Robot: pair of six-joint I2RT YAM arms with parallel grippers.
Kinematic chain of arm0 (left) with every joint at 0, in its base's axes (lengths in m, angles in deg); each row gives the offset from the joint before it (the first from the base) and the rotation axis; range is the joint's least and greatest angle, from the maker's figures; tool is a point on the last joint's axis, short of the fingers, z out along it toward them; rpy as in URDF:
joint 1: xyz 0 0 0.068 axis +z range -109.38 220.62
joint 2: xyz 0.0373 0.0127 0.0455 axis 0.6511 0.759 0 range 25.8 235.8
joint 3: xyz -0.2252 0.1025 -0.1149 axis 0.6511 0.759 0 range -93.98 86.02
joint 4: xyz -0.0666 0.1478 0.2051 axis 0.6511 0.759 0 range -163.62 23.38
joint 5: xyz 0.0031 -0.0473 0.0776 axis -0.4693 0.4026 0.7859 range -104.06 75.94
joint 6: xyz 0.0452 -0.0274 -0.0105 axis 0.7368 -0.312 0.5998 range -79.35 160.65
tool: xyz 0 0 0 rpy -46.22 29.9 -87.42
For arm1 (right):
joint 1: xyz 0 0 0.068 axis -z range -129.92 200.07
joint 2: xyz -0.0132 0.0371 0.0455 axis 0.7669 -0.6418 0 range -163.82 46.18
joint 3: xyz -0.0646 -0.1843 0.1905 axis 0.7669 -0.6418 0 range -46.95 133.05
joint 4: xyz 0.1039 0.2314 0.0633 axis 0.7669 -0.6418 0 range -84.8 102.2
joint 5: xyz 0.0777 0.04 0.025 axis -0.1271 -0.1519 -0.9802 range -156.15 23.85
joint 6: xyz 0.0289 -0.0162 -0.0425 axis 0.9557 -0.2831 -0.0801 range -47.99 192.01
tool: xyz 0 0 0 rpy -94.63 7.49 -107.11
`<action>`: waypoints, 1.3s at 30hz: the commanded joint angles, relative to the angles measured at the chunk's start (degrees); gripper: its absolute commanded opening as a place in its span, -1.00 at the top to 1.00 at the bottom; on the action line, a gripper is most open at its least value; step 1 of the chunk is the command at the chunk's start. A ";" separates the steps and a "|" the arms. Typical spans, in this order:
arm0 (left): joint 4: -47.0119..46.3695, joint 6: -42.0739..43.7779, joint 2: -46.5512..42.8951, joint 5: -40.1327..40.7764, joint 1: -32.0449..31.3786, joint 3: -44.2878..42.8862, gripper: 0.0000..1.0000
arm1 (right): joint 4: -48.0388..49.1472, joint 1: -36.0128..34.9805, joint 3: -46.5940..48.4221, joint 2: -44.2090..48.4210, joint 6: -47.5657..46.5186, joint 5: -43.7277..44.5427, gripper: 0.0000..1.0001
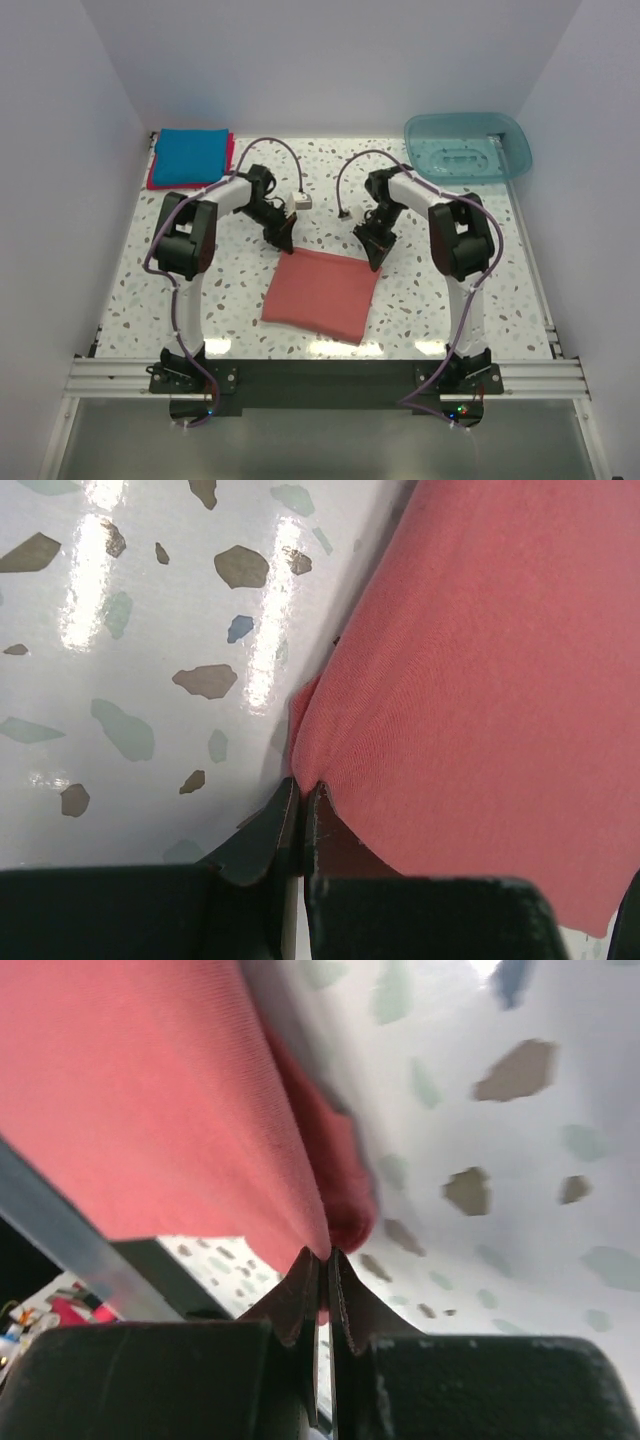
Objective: Fold and stack the t-shirts
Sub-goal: Fold the tshirt, then neatly place the folded tshirt to the corner
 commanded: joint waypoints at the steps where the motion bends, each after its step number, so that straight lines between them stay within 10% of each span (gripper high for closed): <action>1: -6.50 -0.80 1.46 9.41 0.23 2.07 1.00 | 5.17 1.43 1.74 -1.22 2.88 9.84 1.00; 15: -12.04 -11.34 2.51 11.00 4.19 -9.34 0.91 | 16.07 1.43 18.53 -7.99 5.61 19.34 1.00; 17: -13.62 -14.85 1.02 10.39 5.15 -10.40 0.41 | 18.36 1.43 19.23 -5.62 5.69 19.60 0.72; 20: -15.21 -19.59 -3.71 5.74 7.34 -10.76 0.13 | 17.85 1.52 20.90 -0.97 6.40 15.85 -0.06; 22: -16.44 -22.84 -9.14 1.27 8.23 -9.10 0.04 | 17.49 1.52 20.03 4.63 8.14 11.98 -0.18; 33: -23.38 -45.51 -25.35 -20.80 0.77 18.66 -0.01 | 29.50 -4.44 -11.59 22.15 32.48 -27.02 0.04; 39: -33.92 -56.51 -20.98 -25.39 -2.93 28.78 0.02 | 45.07 -7.00 -24.88 17.51 45.15 -32.43 0.07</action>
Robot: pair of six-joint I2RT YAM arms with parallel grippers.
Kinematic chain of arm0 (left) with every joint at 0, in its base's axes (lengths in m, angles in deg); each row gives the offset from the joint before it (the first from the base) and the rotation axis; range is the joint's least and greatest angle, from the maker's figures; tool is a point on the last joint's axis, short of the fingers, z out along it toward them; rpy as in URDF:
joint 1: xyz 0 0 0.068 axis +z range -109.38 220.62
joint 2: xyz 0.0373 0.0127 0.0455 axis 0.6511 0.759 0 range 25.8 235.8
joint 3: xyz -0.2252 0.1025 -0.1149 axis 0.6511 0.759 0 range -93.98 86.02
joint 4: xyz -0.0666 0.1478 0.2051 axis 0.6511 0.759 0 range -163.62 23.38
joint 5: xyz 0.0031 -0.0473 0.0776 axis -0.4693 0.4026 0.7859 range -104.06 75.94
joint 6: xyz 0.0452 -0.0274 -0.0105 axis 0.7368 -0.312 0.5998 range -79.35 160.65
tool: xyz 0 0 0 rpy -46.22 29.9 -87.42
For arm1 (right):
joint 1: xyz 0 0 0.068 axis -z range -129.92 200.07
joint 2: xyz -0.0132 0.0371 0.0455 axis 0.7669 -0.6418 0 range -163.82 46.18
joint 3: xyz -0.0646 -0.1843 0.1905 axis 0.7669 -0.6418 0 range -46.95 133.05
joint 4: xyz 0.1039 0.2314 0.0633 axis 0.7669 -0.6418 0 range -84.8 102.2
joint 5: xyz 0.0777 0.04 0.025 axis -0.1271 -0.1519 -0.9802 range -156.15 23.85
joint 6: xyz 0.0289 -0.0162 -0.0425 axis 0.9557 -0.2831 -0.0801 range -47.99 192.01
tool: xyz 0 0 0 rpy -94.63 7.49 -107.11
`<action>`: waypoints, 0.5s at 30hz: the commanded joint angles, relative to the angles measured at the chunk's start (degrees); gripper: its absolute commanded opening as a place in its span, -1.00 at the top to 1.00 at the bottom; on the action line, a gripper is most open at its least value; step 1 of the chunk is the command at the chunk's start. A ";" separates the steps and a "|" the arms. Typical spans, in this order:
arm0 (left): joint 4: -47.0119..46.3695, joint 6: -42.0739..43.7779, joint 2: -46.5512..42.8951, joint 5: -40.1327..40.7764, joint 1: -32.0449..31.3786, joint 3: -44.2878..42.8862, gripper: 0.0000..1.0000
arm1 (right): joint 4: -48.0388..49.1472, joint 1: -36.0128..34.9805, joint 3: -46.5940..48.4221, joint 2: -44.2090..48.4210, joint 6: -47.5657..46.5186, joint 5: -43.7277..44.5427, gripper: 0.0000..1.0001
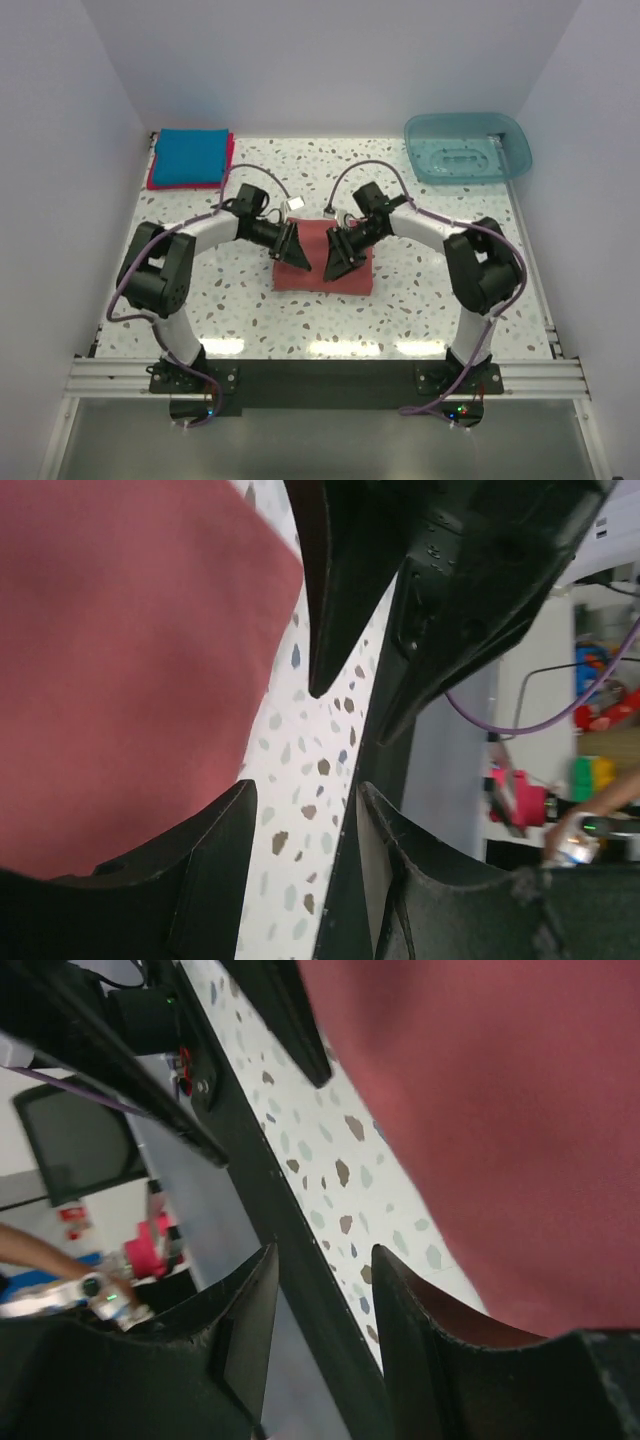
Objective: Fold and stack the t-shirts
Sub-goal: Neatly place the folded tshirt to the corner
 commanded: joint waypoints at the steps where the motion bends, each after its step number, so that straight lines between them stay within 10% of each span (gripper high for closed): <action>1: -6.59 -7.83 4.30 -5.11 -0.85 3.40 0.01 | 10.14 0.62 -4.47 -5.22 7.27 -7.07 0.09; 5: 10.51 5.43 17.83 -1.41 1.16 -0.11 0.10 | 8.47 2.99 -7.72 -12.87 3.04 -6.02 0.16; 15: 16.35 17.56 27.79 6.58 10.22 -4.41 0.05 | -6.64 12.05 -4.30 -21.24 -10.15 6.19 0.16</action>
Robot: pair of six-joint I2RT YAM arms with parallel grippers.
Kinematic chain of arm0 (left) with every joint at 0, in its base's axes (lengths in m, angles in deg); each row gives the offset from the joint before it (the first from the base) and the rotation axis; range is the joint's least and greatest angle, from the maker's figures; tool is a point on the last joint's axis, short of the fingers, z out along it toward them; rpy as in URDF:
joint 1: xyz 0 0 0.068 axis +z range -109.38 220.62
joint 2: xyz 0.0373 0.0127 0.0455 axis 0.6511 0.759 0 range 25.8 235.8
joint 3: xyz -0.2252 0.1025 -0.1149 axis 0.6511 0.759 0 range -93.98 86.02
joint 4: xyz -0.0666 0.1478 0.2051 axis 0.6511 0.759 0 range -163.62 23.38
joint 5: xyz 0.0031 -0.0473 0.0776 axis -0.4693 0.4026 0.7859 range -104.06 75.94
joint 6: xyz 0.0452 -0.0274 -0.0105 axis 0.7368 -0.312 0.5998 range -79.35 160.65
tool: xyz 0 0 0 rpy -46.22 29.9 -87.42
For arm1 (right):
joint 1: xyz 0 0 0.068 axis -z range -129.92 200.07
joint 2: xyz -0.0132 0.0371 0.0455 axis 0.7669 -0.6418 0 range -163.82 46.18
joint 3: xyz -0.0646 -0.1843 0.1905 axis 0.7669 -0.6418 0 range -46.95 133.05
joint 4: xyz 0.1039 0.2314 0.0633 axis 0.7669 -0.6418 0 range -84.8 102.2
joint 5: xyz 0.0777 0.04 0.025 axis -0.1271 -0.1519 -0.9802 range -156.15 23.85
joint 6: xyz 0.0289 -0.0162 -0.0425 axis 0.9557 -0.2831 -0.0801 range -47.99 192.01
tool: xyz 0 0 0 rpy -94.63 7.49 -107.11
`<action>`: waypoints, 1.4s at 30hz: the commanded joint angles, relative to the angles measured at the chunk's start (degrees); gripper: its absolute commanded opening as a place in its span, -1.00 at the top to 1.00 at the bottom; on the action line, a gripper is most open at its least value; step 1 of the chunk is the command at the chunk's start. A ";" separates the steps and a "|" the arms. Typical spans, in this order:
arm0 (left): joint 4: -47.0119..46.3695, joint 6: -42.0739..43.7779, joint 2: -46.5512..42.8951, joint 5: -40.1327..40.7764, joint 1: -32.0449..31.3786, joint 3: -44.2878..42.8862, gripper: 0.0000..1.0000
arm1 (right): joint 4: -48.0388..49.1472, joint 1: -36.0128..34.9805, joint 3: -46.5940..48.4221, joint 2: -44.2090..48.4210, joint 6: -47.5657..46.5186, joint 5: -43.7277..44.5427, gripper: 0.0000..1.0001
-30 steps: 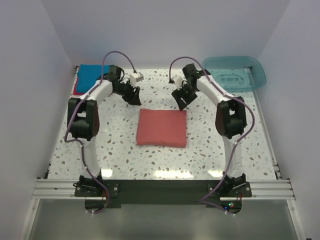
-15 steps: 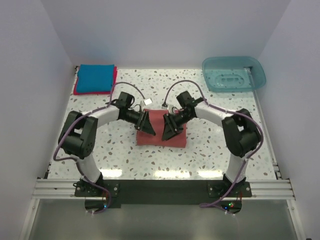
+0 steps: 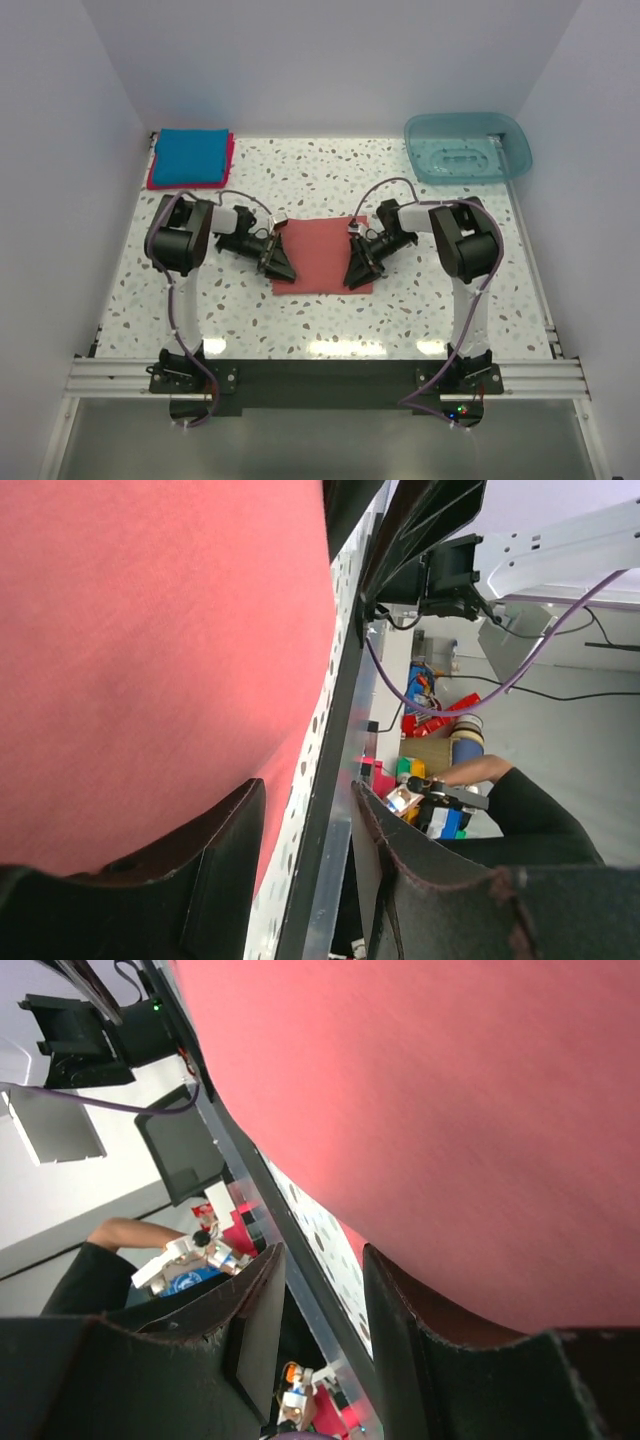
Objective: Fold and stack the t-shirts
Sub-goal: Neatly place the folded tshirt to the corner
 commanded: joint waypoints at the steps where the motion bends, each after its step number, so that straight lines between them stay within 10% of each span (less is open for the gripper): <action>1: 2.01 8.61 2.74 16.68 2.79 -1.95 0.04 | -4.64 2.72 -0.04 -2.24 -6.74 14.87 0.15; 12: 17.13 23.12 -12.81 11.41 0.51 -2.31 0.12 | -8.78 0.62 2.60 12.78 -10.71 2.75 0.19; 26: 6.14 11.00 -5.79 16.68 2.78 3.85 0.21 | -11.49 5.17 3.04 0.31 -17.02 13.73 0.43; 33: 10.46 14.44 -19.74 16.15 9.54 -1.08 -0.01 | -15.20 4.49 12.69 10.65 -15.73 10.57 0.33; 42: -5.80 -11.38 -26.62 26.24 18.69 1.21 -0.19 | 3.08 -15.37 18.24 18.42 -17.54 39.34 0.15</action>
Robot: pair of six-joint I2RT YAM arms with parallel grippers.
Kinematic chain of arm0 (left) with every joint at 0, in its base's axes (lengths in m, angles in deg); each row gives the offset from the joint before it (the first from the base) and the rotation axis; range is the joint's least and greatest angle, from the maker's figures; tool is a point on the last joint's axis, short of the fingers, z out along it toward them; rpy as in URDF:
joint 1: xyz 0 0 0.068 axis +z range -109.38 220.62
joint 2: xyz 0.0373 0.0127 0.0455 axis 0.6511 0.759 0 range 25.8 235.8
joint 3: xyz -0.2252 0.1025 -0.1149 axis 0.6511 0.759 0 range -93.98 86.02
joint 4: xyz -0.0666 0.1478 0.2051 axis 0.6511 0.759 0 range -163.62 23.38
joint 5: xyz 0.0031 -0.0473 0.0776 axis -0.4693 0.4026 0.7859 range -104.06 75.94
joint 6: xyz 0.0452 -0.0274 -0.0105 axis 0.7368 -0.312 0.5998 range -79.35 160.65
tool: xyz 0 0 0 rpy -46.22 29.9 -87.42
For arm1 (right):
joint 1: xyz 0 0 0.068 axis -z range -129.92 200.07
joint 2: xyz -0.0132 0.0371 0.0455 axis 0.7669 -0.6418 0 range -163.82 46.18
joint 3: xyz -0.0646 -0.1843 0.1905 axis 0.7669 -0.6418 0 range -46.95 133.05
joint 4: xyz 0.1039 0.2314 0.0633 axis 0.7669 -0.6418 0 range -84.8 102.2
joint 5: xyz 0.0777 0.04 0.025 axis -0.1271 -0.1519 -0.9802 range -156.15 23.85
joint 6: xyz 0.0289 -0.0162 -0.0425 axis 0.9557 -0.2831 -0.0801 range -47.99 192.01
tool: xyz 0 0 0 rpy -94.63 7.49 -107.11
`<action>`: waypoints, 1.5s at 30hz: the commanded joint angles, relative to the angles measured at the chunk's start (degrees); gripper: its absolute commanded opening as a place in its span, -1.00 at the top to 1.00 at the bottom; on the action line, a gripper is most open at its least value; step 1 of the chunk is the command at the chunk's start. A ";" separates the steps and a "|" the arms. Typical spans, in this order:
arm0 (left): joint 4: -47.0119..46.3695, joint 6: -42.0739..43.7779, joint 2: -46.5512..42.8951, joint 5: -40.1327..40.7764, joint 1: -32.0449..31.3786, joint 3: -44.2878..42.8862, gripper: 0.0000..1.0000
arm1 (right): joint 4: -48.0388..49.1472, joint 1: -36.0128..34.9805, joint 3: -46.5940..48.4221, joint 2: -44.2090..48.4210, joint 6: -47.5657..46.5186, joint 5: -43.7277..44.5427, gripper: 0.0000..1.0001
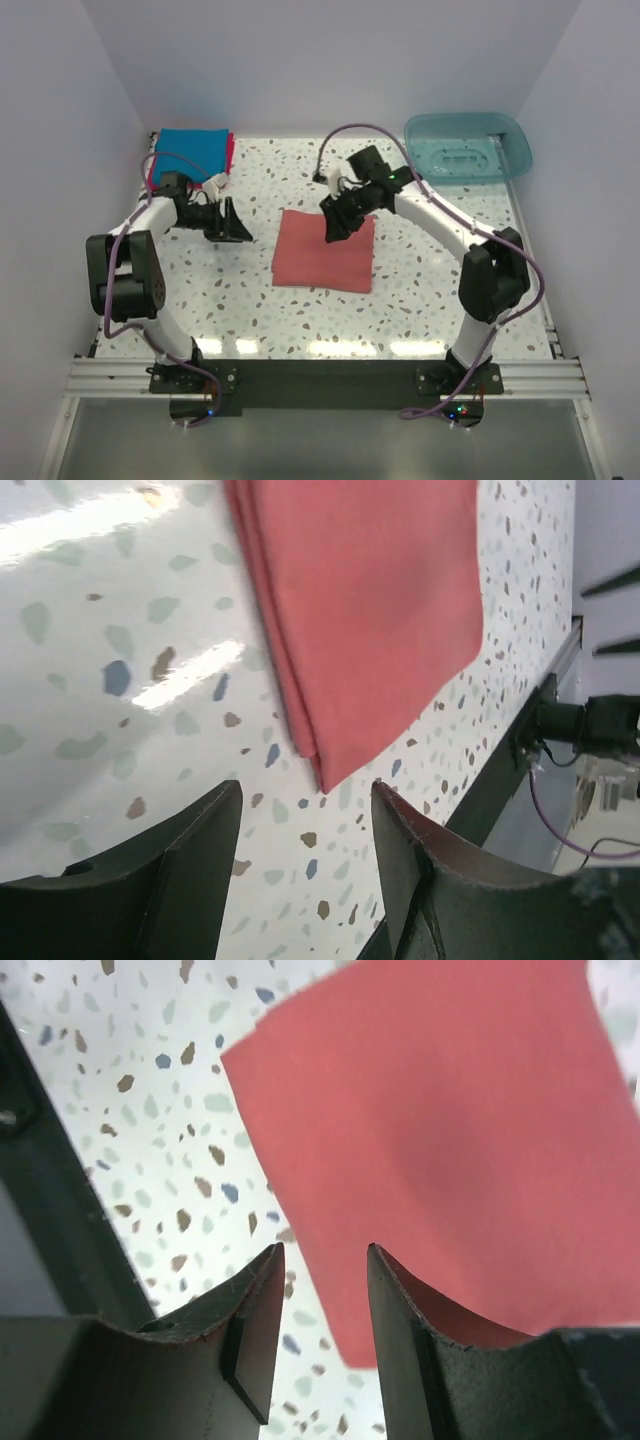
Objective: Fold and stack the t-shirts
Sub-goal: Neatly place the folded tshirt to the corner
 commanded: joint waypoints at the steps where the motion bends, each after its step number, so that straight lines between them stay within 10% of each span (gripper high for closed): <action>1: -6.77 -11.37 -0.17 6.65 1.89 0.31 -0.19 | 7.07 -8.62 2.26 -1.34 -4.16 16.50 0.15; 11: -7.11 -14.36 1.59 13.78 2.77 -0.39 -0.30 | 6.98 -25.06 10.01 -12.86 -9.79 27.69 0.07; 32: -8.87 -14.89 1.33 15.63 4.00 1.80 -0.33 | 15.16 -31.41 6.94 -22.70 -9.52 28.04 0.10; 35: -10.10 -15.68 0.36 15.45 4.00 3.73 -0.37 | 16.39 -31.41 5.00 -22.80 -9.70 27.78 0.25; 39: -12.83 -17.43 -0.52 14.49 3.91 6.55 -0.36 | 15.60 -30.09 4.38 -21.84 -8.39 24.27 1.00; 45: -21.34 -22.18 -1.05 11.33 3.73 12.16 -0.36 | 16.04 -26.14 4.82 -17.10 -7.59 16.54 1.00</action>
